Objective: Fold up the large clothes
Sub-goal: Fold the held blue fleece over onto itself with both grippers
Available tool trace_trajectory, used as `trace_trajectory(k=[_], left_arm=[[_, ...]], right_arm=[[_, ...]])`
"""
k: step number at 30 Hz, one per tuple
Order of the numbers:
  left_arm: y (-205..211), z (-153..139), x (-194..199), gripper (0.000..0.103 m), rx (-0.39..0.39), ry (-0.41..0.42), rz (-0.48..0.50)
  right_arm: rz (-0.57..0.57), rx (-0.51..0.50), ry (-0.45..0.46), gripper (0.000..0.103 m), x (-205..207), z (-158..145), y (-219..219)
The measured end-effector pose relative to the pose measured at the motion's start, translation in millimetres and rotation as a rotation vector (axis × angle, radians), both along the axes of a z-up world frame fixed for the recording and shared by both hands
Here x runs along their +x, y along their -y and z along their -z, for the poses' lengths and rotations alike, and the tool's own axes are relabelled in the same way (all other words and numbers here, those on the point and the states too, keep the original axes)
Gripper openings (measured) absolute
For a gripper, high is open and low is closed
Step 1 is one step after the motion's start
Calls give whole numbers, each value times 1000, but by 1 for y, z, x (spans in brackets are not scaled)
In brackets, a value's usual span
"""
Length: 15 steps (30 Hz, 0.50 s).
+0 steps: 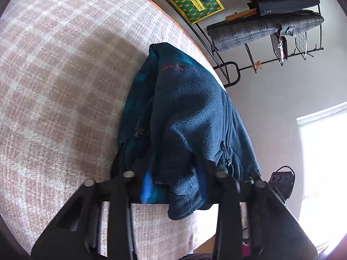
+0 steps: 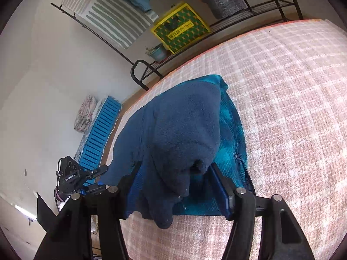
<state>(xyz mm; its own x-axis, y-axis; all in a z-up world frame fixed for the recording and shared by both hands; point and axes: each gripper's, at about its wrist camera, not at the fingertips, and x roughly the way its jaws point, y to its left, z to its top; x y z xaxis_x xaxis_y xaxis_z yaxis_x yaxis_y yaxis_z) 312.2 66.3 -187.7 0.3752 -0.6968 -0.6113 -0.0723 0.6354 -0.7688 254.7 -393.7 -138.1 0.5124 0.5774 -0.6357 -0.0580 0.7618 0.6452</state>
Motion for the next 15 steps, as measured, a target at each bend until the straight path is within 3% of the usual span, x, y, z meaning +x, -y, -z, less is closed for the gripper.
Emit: trace_trajectory(k=[1,2,6,8,12,15], left_arm=[[5,0,1,11,18,6,13],[7,-4,-1,9,44,23,15],[4,-33,-20,8,91,111,13],[3,-36,-31,8,147,133,21],[16,7,-41,8,262,61,64],[22,8,-50,8,327,111,72]], right_arm=[[-16,15,-17,17,2,6,-1],[-34,32,-37,11,4,11,-3],[-24,104,-39,3,-16,3,3],[-21,90,-26,1,-30,-2,10],[-24,-25,-141,1,-40,39,8],[-32,-77,-153,1,-38,56,-3]])
